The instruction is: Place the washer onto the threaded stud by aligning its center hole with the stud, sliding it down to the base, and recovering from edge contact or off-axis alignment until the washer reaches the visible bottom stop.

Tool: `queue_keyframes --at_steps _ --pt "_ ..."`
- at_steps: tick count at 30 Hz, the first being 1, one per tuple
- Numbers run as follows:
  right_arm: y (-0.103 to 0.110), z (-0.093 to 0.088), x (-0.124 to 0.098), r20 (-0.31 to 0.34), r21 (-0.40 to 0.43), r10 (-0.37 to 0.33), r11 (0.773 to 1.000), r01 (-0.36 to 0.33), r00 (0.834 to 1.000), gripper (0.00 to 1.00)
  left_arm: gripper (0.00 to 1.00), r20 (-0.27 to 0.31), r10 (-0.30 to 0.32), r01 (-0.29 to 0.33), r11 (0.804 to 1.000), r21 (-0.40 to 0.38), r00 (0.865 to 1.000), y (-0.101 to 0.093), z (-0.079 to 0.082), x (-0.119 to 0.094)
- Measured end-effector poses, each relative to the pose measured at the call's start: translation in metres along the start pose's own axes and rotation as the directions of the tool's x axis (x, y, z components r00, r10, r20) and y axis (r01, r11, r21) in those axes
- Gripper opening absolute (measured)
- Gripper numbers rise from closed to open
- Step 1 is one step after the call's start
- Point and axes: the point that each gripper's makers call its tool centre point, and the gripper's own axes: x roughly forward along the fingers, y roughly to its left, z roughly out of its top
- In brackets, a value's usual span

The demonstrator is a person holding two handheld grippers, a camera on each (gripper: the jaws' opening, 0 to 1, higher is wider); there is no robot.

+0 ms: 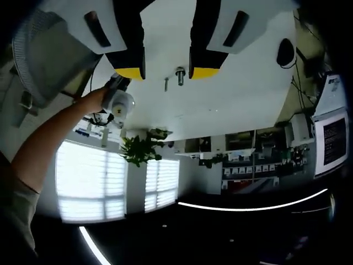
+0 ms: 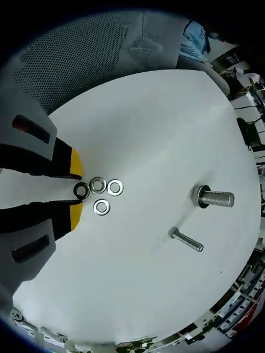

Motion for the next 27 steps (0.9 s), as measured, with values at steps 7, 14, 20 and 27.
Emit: queue_keyframes --at_steps 7,14,20,27 --pt "0.0021 0.0010 0.0018 -0.099 -0.075 0.006 0.997 -0.014 0.995 0.18 0.29 -0.010 -0.006 0.006 1.000 -0.007 1.000 -0.0010 -0.0021 0.0008" --pt "0.0030 0.0010 0.0015 -0.156 -0.112 0.020 0.993 -0.038 0.987 0.18 0.29 -0.011 -0.007 0.007 1.000 -0.011 1.000 -0.0005 -0.0028 0.0005" --pt "0.0021 0.0019 0.0050 -0.227 -0.142 -0.001 0.989 -0.032 0.974 0.16 0.28 -0.017 -0.012 0.012 1.000 -0.012 1.000 -0.0013 -0.0042 0.0009" --pt "0.0015 -0.0005 0.0013 -0.227 -0.105 0.000 0.994 -0.024 0.974 0.15 0.27 -0.021 -0.012 0.012 1.000 -0.019 1.000 -0.0009 -0.0048 0.0013"
